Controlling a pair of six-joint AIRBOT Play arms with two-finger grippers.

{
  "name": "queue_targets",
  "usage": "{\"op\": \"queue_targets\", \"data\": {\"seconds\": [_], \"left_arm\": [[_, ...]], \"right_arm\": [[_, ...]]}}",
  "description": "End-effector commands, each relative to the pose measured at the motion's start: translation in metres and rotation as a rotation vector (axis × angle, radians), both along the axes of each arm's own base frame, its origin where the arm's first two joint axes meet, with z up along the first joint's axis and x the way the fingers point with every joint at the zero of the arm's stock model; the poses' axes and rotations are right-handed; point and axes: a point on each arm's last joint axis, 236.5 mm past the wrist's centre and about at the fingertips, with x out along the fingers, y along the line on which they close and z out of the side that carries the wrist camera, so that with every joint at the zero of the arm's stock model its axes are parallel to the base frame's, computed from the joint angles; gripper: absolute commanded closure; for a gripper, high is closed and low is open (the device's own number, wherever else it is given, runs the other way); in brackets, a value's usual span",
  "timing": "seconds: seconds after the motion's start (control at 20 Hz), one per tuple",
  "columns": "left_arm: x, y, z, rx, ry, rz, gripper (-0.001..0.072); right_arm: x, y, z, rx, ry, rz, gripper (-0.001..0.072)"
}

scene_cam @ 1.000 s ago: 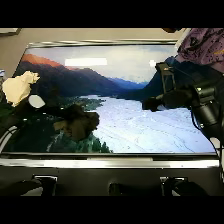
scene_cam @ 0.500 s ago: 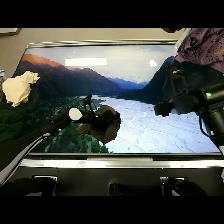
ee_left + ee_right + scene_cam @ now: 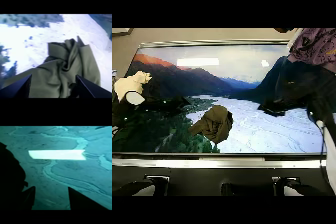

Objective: Fold the clothes and pants, and hang the long-sleeved shirts on hangers.

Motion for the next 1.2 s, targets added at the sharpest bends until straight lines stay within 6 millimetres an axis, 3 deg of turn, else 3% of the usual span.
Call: {"op": "queue_targets", "data": {"seconds": [0.0,0.2,0.4,0.6,0.7,0.75,0.85,0.95,1.15], "left_arm": [[-0.01,0.039,0.0,0.016,0.053,0.033,0.0088],[-0.009,0.042,-0.001,0.021,0.051,0.038,0.0087],[-0.009,0.043,-0.002,0.027,0.052,0.038,0.0088],[-0.01,0.043,-0.002,0.027,0.052,0.037,0.0088],[-0.014,0.042,-0.003,0.026,0.07,0.024,0.0088],[-0.018,0.046,-0.008,0.053,0.081,0.013,0.0088],[-0.025,0.058,-0.024,0.112,0.093,-0.005,0.0088],[-0.029,0.056,-0.043,0.105,0.102,-0.013,0.0088],[-0.048,0.018,-0.081,0.024,0.134,-0.121,0.0098]], "right_arm": [[0.014,0.076,-0.037,0.24,0.075,-0.002,0.0213],[0.009,0.125,-0.066,0.203,0.07,0.025,0.0213],[0.025,0.144,-0.068,0.179,-0.008,-0.041,0.0214],[0.024,0.159,-0.077,0.158,-0.033,-0.03,0.0253],[0.023,0.158,-0.082,0.136,-0.035,-0.012,0.0617],[0.025,0.152,-0.08,0.121,-0.05,-0.007,0.0686],[0.03,0.141,-0.067,0.089,-0.097,0.013,0.0687],[0.033,0.123,-0.051,0.066,-0.12,0.011,0.0686],[0.013,0.109,-0.041,0.014,-0.083,0.083,0.0686]]}}
